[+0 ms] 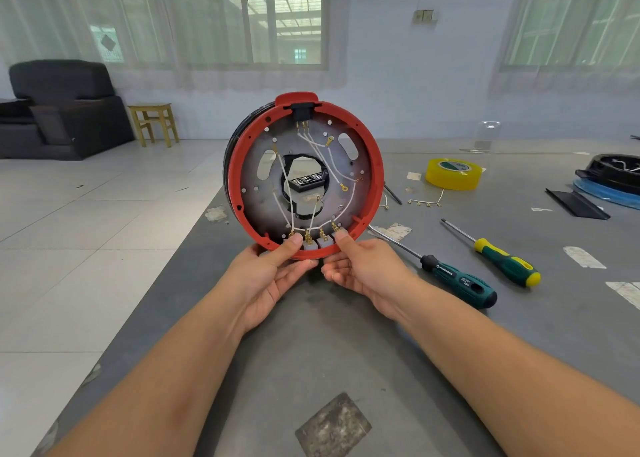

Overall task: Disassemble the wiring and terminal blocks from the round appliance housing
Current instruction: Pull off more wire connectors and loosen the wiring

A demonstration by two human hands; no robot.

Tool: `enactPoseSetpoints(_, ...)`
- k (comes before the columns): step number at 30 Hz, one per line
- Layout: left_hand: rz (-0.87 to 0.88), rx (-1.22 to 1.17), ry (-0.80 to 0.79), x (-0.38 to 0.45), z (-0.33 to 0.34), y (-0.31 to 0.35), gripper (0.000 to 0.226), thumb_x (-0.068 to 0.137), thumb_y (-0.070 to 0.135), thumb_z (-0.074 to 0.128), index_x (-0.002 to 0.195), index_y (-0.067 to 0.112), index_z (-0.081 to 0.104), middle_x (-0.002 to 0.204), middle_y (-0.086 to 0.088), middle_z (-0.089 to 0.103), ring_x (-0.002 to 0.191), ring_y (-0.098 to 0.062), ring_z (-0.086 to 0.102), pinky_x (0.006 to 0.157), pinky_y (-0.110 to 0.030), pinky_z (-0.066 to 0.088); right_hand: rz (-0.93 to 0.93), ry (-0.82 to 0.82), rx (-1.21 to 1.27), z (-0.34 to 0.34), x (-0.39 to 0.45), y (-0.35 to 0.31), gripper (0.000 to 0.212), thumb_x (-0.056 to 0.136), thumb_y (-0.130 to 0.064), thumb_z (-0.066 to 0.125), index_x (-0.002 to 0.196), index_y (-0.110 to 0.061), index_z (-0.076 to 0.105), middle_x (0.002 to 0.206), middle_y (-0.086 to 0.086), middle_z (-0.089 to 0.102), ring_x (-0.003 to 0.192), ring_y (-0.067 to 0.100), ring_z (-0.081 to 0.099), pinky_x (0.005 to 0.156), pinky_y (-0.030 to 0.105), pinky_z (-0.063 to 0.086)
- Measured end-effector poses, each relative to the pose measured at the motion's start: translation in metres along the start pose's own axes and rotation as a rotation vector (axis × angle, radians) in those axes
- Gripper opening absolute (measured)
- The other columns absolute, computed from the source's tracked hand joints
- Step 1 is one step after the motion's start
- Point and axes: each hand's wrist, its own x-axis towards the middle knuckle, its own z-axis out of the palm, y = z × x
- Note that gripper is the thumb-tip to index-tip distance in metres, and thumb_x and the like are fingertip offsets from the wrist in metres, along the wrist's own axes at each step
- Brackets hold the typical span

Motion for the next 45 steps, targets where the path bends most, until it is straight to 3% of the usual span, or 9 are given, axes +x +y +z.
enactPoseSetpoints(6, 0.044, -0.044, -0.079, -0.002, -0.002, 0.000, 0.067, 0.079, 0.018, 0.081, 0.137, -0.003, 0.055, 0.120, -0.025, 0.074, 0.109, -0.038, 0.075, 0.081, -0.037, 0.064, -0.050, -0.017, -0.091, -0.002, -0.001, 0.002, 0.042, 0.103, -0.044, 0.055, 0.095, -0.006, 0.072, 0.083, 0.015, 0.077, 0.069, 0.023, 0.075, 0.070, 0.031, 0.063)
enactPoseSetpoints(11, 0.051, -0.101, -0.095, 0.000, -0.008, 0.002, 0.064, 0.082, 0.018, 0.080, 0.138, -0.002, 0.055, 0.121, -0.027, 0.073, 0.110, -0.040, 0.074, 0.081, -0.041, 0.064, -0.416, 0.180, -1.000, -0.034, -0.004, -0.009, 0.028, 0.098, -0.048, 0.057, 0.099, -0.024, 0.070, 0.092, -0.005, 0.073, 0.088, 0.016, 0.069, 0.083, 0.037, 0.056)
enactPoseSetpoints(14, 0.053, -0.118, -0.069, 0.003, -0.010, 0.002, 0.065, 0.082, 0.015, 0.080, 0.140, -0.002, 0.054, 0.122, -0.027, 0.072, 0.110, -0.041, 0.073, 0.079, -0.042, 0.064, -0.407, 0.312, -1.413, -0.059, -0.005, -0.023, 0.032, 0.098, -0.042, 0.052, 0.120, -0.023, 0.065, 0.116, 0.004, 0.063, 0.108, 0.029, 0.060, 0.086, 0.039, 0.050)
enactPoseSetpoints(17, 0.068, -0.114, -0.038, 0.004, -0.011, 0.002, 0.061, 0.086, 0.014, 0.079, 0.139, -0.003, 0.054, 0.121, -0.027, 0.073, 0.109, -0.041, 0.074, 0.078, -0.043, 0.065, -0.297, 0.391, -1.777, -0.081, -0.008, -0.027, 0.034, 0.096, -0.043, 0.048, 0.124, -0.026, 0.059, 0.121, 0.006, 0.057, 0.114, 0.031, 0.057, 0.085, 0.040, 0.044)
enactPoseSetpoints(23, 0.111, -0.094, -0.003, 0.003, -0.010, 0.001, 0.050, 0.089, 0.014, 0.079, 0.132, -0.001, 0.057, 0.116, -0.026, 0.074, 0.103, -0.040, 0.076, 0.075, -0.041, 0.065, -0.201, 0.376, -1.777, -0.097, -0.008, -0.007, 0.030, 0.104, -0.039, 0.040, 0.119, -0.025, 0.063, 0.105, 0.005, 0.046, 0.104, 0.029, 0.058, 0.065, 0.035, 0.039)
enactPoseSetpoints(27, 0.161, -0.120, 0.013, 0.002, -0.011, 0.004, 0.074, 0.080, 0.013, 0.083, 0.144, 0.007, 0.047, 0.118, -0.024, 0.075, 0.103, -0.041, 0.076, 0.076, -0.044, 0.065, -0.279, 0.362, -1.797, -0.094, -0.007, -0.004, 0.020, 0.102, -0.024, 0.044, 0.110, -0.021, 0.062, 0.090, 0.002, 0.036, 0.094, 0.027, 0.057, 0.058, 0.035, 0.037)
enactPoseSetpoints(33, 0.203, -0.170, 0.081, 0.007, -0.017, 0.007, 0.072, 0.086, 0.006, 0.081, 0.146, 0.014, 0.043, 0.118, -0.024, 0.075, 0.101, -0.042, 0.076, 0.076, -0.046, 0.065, -0.509, 0.336, -1.704, -0.085, -0.017, -0.009, 0.027, 0.106, -0.033, 0.038, 0.114, -0.027, 0.063, 0.108, 0.000, 0.063, 0.098, 0.027, 0.062, 0.066, 0.037, 0.054)
enactPoseSetpoints(37, 0.230, -0.214, 0.124, 0.009, -0.019, 0.007, 0.072, 0.088, 0.002, 0.080, 0.147, 0.011, 0.041, 0.120, -0.025, 0.073, 0.101, -0.043, 0.076, 0.075, -0.049, 0.065, -0.568, 0.272, -1.657, -0.081, -0.022, -0.006, 0.031, 0.107, -0.042, 0.032, 0.125, -0.037, 0.056, 0.114, -0.007, 0.064, 0.105, 0.023, 0.062, 0.067, 0.035, 0.052)
enactPoseSetpoints(45, 0.206, -0.242, 0.118, 0.008, -0.021, 0.008, 0.065, 0.090, 0.000, 0.076, 0.146, 0.003, 0.044, 0.116, -0.025, 0.075, 0.102, -0.042, 0.076, 0.076, -0.047, 0.065, -0.626, 0.237, -1.633, -0.088, -0.022, -0.001, 0.029, 0.105, -0.049, 0.026, 0.127, -0.045, 0.045, 0.111, -0.011, 0.067, 0.091, 0.021, 0.065, 0.064, 0.033, 0.052)
